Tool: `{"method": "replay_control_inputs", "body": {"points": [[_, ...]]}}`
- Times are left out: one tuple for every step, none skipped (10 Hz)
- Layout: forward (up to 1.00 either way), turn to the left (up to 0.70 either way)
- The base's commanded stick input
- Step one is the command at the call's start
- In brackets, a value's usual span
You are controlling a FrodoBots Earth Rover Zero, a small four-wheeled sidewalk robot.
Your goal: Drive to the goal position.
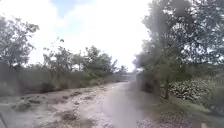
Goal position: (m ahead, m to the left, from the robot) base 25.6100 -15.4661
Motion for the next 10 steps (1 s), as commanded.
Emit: {"method": "replay_control_inputs", "body": {"points": [[0.85, 0.0], [0.85, 0.0], [0.85, 0.0], [0.85, 0.0], [0.85, 0.0], [0.85, 0.0], [0.85, 0.0], [0.85, 0.0], [0.85, 0.0], [0.85, 0.0]]}}
